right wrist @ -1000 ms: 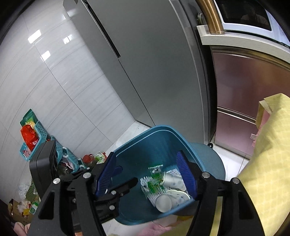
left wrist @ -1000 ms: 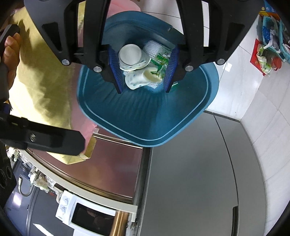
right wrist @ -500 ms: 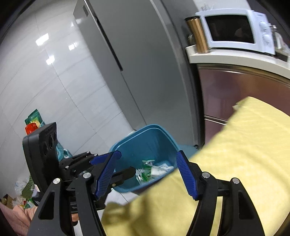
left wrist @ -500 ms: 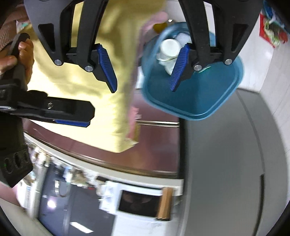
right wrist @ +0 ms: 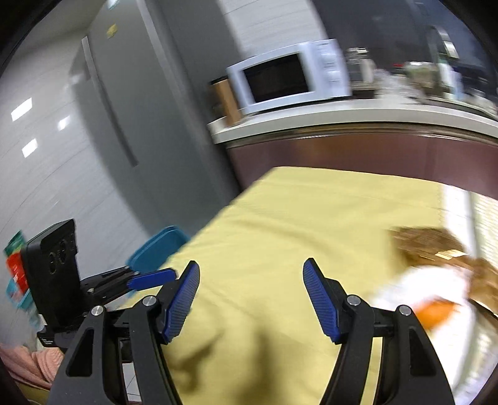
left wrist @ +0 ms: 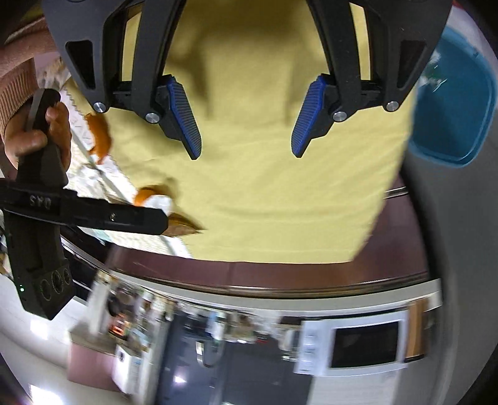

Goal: Collect trash
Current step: 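Move both tools back over the table toward the gold wrappers, then grasp a gold wrapper with the left tool while the right tool grasps another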

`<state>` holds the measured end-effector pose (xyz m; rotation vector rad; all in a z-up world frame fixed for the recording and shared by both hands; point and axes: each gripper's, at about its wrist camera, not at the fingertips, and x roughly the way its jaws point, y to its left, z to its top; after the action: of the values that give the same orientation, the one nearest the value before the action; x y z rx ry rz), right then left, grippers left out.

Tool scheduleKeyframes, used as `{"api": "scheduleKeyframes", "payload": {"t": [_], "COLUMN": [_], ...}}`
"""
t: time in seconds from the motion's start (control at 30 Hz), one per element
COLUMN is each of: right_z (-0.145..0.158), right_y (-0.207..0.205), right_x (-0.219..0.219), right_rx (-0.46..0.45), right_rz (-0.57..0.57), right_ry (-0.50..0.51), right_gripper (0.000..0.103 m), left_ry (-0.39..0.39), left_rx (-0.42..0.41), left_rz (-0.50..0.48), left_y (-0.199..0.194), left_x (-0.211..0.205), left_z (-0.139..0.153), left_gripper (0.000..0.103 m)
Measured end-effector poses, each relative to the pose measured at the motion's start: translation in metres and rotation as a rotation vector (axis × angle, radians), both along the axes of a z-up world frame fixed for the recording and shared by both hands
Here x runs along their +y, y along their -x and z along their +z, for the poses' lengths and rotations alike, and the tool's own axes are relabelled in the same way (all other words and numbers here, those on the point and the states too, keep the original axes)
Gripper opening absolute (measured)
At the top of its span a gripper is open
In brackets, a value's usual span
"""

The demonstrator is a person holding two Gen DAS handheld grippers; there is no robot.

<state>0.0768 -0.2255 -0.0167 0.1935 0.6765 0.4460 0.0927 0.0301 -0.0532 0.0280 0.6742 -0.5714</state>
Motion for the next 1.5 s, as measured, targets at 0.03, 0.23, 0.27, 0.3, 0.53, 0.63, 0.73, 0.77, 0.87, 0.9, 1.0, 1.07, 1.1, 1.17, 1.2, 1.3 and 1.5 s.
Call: {"api": "scheduleKeyframes", "payload": {"t": [0.03, 0.23, 0.27, 0.3, 0.53, 0.63, 0.73, 0.77, 0.87, 0.9, 1.0, 1.07, 1.1, 1.17, 1.2, 1.3, 1.5], "right_z": [-0.001, -0.003, -0.004, -0.004, -0.020, -0.032, -0.043, -0.046, -0.055, -0.057, -0.061, -0.062, -0.061, -0.061, -0.061, -0.063, -0.066], "right_y": [0.003, 0.018, 0.019, 0.021, 0.028, 0.026, 0.019, 0.017, 0.011, 0.009, 0.003, 0.000, -0.002, -0.004, -0.005, -0.007, -0.008], "right_x": [-0.018, -0.107, -0.121, -0.138, -0.224, -0.244, -0.252, -0.253, -0.255, -0.254, -0.251, -0.249, -0.247, -0.246, -0.247, -0.247, -0.249], "right_rx": [0.003, 0.008, 0.007, 0.009, 0.066, 0.100, 0.133, 0.145, 0.171, 0.176, 0.190, 0.194, 0.194, 0.195, 0.196, 0.198, 0.205], "right_rz": [-0.043, -0.255, -0.288, -0.329, -0.492, -0.513, -0.504, -0.498, -0.472, -0.464, -0.438, -0.420, -0.416, -0.405, -0.402, -0.397, -0.384], "right_ry": [-0.003, -0.005, -0.008, -0.010, -0.069, -0.112, -0.152, -0.162, -0.207, -0.215, -0.228, -0.235, -0.237, -0.244, -0.247, -0.258, -0.278], "right_gripper": [0.066, 0.066, 0.066, 0.066, 0.066, 0.066, 0.066, 0.066, 0.066, 0.066, 0.066, 0.066, 0.065, 0.064, 0.062, 0.059, 0.048], "left_ry": [-0.004, -0.029, -0.029, -0.030, -0.048, -0.053, -0.045, -0.051, -0.066, -0.070, -0.050, -0.037, -0.034, -0.023, -0.015, 0.008, 0.088], "left_rx": [0.000, 0.001, 0.003, 0.004, -0.012, 0.007, 0.050, 0.060, 0.090, 0.099, 0.170, 0.204, 0.222, 0.259, 0.286, 0.342, 0.430], "left_rz": [-0.024, -0.125, -0.136, -0.146, -0.191, -0.201, -0.200, -0.198, -0.211, -0.209, -0.209, -0.213, -0.209, -0.215, -0.214, -0.215, -0.216], "left_y": [-0.002, -0.010, -0.014, -0.017, -0.048, -0.064, -0.082, -0.087, -0.102, -0.107, -0.123, -0.132, -0.137, -0.145, -0.150, -0.159, -0.179], "left_x": [-0.013, -0.074, -0.081, -0.087, -0.136, -0.154, -0.170, -0.174, -0.188, -0.191, -0.196, -0.200, -0.201, -0.203, -0.204, -0.206, -0.210], "left_z": [0.000, 0.000, 0.002, 0.004, 0.017, 0.018, 0.016, 0.014, 0.009, 0.007, -0.001, -0.005, -0.008, -0.013, -0.017, -0.027, -0.038], "left_gripper": [0.060, 0.060, 0.060, 0.060, 0.061, 0.061, 0.061, 0.061, 0.061, 0.061, 0.062, 0.062, 0.062, 0.062, 0.062, 0.062, 0.062]}}
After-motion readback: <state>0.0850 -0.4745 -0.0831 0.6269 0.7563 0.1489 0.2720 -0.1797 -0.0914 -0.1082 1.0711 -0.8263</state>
